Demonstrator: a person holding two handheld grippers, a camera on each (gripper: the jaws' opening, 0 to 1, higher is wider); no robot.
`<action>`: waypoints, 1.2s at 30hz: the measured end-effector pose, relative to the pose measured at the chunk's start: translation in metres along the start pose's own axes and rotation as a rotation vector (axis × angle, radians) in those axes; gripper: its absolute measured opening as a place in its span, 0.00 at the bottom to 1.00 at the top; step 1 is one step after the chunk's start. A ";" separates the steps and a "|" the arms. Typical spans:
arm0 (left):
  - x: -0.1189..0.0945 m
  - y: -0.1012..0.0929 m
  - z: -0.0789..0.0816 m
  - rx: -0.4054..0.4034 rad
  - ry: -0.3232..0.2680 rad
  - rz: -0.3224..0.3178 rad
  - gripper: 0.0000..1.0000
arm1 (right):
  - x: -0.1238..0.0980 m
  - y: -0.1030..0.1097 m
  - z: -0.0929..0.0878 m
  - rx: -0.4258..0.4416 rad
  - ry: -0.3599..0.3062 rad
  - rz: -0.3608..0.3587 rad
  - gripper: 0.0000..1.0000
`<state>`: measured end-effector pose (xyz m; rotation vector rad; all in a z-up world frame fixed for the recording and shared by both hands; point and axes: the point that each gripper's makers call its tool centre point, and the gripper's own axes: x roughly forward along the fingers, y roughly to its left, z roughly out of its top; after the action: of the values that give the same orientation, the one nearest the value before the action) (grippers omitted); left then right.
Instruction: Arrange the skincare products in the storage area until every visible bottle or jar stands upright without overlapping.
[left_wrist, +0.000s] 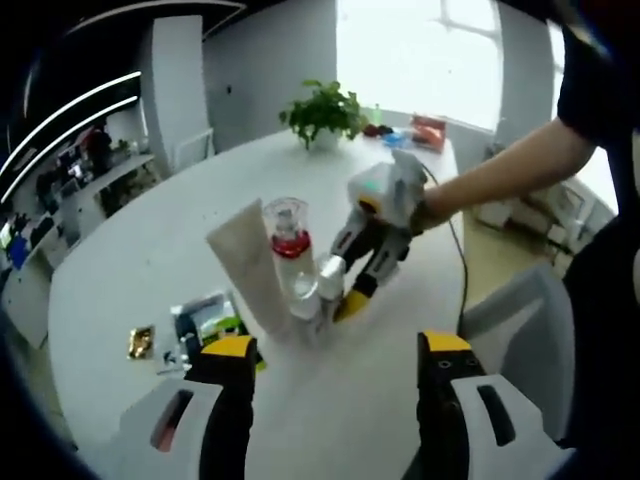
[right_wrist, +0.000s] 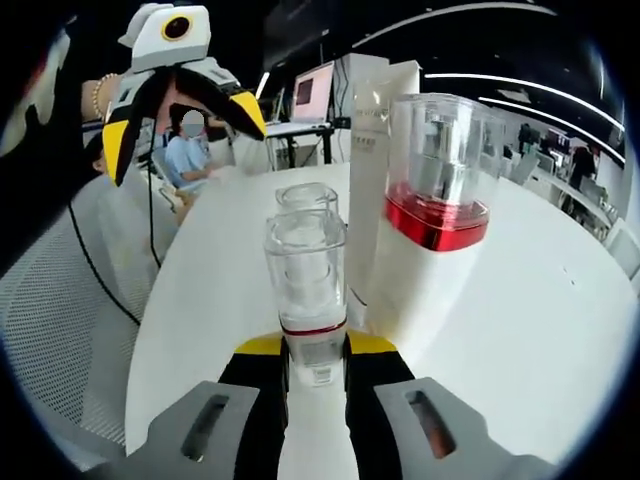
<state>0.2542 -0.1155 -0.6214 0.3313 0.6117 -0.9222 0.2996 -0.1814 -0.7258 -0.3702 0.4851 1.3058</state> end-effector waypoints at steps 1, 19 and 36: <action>0.000 -0.001 0.000 0.000 0.002 -0.002 0.68 | 0.000 0.001 0.000 -0.002 0.000 0.001 0.20; 0.003 -0.004 -0.002 0.009 0.014 -0.009 0.67 | 0.003 0.005 0.000 0.017 0.003 0.016 0.26; 0.000 -0.002 -0.002 0.017 0.014 0.005 0.69 | -0.014 0.007 -0.008 0.056 0.024 -0.027 0.29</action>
<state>0.2517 -0.1156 -0.6231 0.3550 0.6160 -0.9212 0.2894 -0.1950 -0.7248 -0.3449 0.5346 1.2601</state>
